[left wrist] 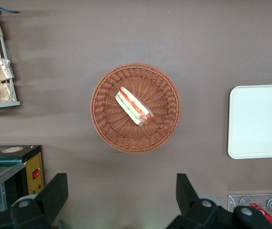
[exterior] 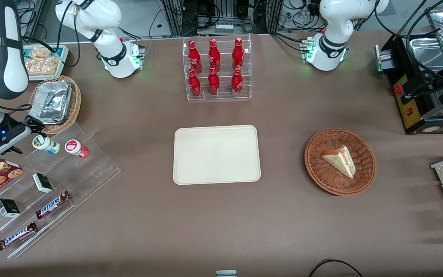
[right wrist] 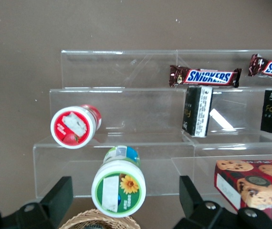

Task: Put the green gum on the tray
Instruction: 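Lower the open right gripper around the green gum tub and close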

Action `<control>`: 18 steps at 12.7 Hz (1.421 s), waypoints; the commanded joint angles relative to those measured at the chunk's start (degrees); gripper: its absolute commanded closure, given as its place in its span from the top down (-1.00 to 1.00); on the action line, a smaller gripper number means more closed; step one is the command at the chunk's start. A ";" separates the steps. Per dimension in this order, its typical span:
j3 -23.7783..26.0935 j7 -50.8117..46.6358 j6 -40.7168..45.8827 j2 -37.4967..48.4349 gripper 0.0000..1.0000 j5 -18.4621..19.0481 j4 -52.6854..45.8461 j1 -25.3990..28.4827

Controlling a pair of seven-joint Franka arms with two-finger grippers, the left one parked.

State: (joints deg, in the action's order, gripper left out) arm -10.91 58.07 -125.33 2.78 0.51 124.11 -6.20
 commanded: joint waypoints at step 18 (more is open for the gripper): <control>-2.45 1.34 -6.42 1.79 0.54 -2.62 7.99 0.40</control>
State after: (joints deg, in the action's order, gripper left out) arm -12.87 58.50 -130.10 3.59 -0.94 130.78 -6.20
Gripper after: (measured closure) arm 0.044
